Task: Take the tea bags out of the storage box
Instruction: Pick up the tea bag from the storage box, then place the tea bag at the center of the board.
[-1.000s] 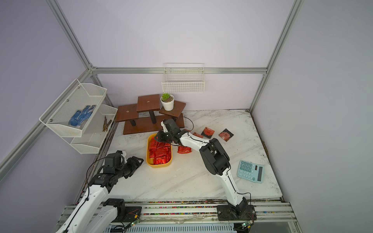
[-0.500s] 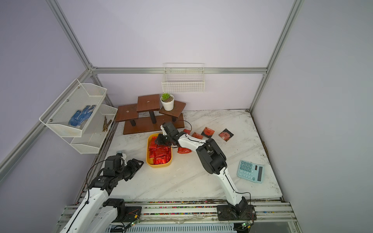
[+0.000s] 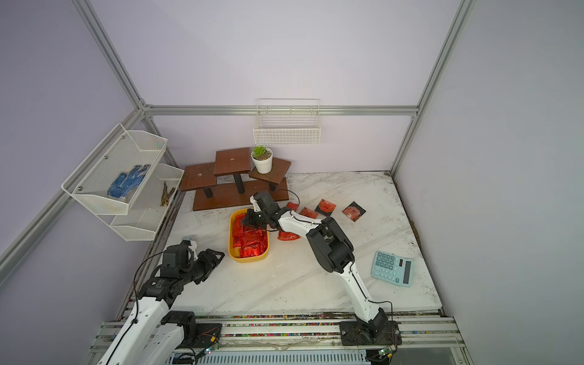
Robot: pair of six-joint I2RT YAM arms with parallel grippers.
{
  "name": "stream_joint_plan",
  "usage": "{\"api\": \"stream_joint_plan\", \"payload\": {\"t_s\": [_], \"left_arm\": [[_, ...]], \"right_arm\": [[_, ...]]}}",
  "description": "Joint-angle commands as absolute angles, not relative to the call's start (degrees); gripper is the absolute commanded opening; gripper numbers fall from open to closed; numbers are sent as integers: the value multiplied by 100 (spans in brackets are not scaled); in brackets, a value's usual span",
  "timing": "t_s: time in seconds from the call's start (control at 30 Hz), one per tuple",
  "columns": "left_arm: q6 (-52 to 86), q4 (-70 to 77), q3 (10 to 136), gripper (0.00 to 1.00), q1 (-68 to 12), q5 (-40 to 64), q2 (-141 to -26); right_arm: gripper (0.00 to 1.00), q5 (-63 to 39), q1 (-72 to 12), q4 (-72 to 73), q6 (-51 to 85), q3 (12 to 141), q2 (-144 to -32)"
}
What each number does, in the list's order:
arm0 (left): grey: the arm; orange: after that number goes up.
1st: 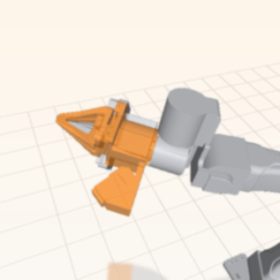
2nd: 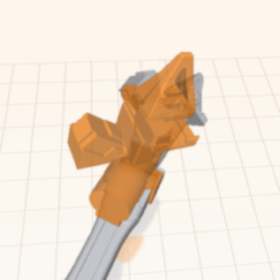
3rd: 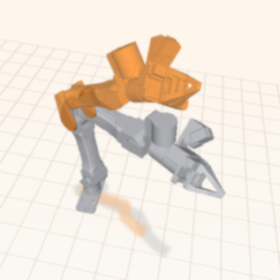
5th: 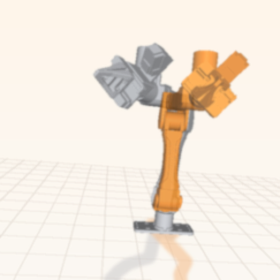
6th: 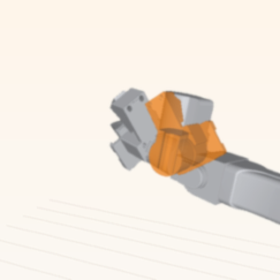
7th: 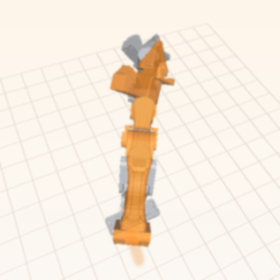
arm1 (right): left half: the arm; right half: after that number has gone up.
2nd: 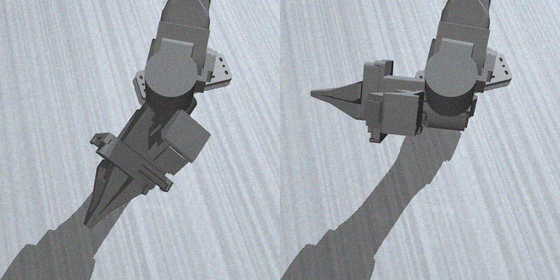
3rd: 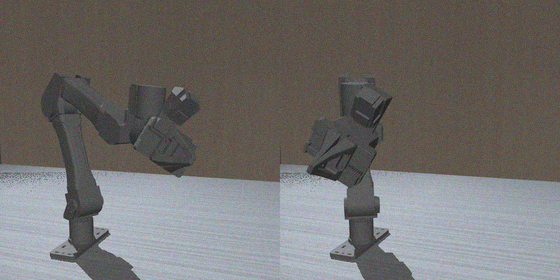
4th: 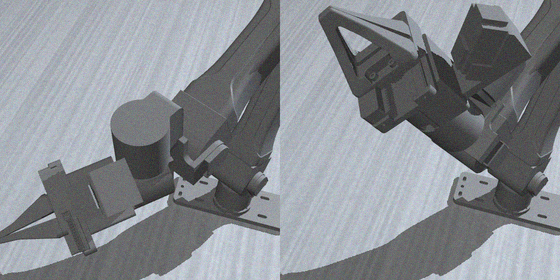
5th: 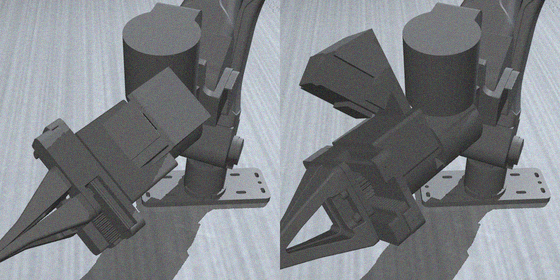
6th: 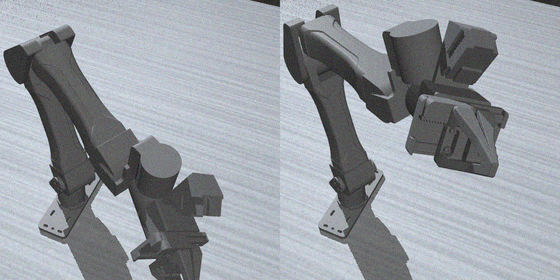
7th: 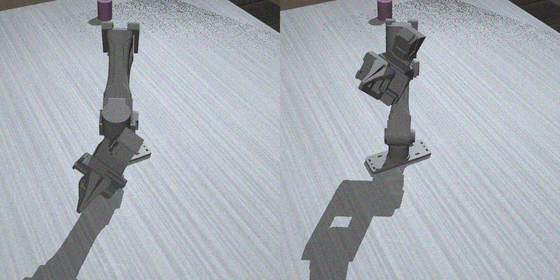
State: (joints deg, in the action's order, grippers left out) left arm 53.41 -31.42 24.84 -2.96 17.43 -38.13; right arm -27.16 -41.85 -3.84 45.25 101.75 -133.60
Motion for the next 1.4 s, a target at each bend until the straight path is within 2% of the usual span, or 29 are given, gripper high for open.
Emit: {"api": "stream_joint_plan", "payload": {"t_s": [0.0,0.5,0.97,1.37], "left_arm": [[5303,-3053,2548,62,-249,1867,-3784],[5246,-2957,3139,57,-378,2051,-4256],[5544,-2162,3828,56,-2064,1165,-5594],[5511,-1837,4169,55,-2364,1065,-6205]], "right_arm": [[0,-2857,-4158,17,4641,9920,-13024],[0,-3104,-3592,643,4692,8310,-11352],[0,-3336,-2373,478,4056,5968,-9510],[0,-3300,-2293,461,3838,3823,-7983]]}}
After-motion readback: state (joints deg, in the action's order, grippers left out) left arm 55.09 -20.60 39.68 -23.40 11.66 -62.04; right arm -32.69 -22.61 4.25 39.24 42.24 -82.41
